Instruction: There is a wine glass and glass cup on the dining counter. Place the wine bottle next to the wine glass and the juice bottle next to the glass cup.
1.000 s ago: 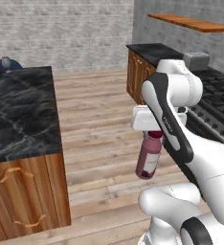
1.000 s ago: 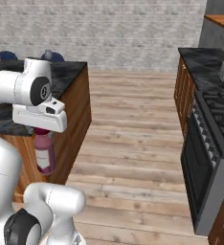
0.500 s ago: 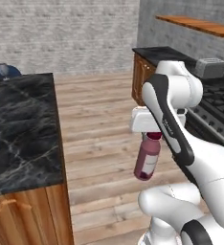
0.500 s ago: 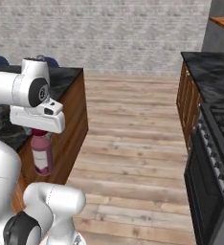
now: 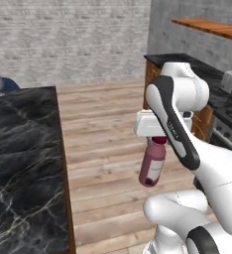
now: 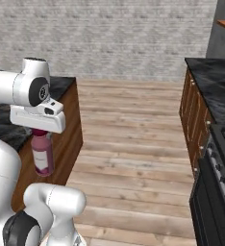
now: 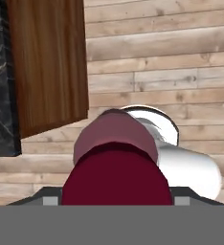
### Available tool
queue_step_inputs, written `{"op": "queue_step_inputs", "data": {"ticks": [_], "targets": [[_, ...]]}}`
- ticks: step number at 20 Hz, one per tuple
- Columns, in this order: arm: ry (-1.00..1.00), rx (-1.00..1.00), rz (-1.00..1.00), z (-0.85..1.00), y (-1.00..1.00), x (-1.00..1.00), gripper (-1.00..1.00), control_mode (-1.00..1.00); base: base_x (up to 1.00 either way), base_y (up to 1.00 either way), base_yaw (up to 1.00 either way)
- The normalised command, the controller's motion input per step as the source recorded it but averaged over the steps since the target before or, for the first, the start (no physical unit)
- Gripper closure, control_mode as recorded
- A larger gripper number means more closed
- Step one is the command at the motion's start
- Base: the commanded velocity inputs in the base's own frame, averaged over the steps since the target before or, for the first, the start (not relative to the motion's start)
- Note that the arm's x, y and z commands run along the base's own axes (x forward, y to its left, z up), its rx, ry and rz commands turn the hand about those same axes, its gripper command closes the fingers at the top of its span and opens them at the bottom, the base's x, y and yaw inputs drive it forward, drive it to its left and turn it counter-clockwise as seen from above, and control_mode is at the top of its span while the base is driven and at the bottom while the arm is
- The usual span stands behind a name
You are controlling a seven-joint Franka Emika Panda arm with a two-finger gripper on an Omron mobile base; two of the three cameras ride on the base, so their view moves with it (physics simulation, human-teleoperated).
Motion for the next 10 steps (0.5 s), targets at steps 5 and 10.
{"op": "queue_step_inputs", "data": {"ticks": [5, 10], "targets": [[0.0, 0.0, 0.0, 0.0, 0.0, 0.0, 1.0, 1.0, 0.93, -0.21, 0.03], [0.0, 0.0, 0.0, 0.0, 0.0, 0.0, 1.0, 1.0, 0.92, -0.2, 0.03]]}}
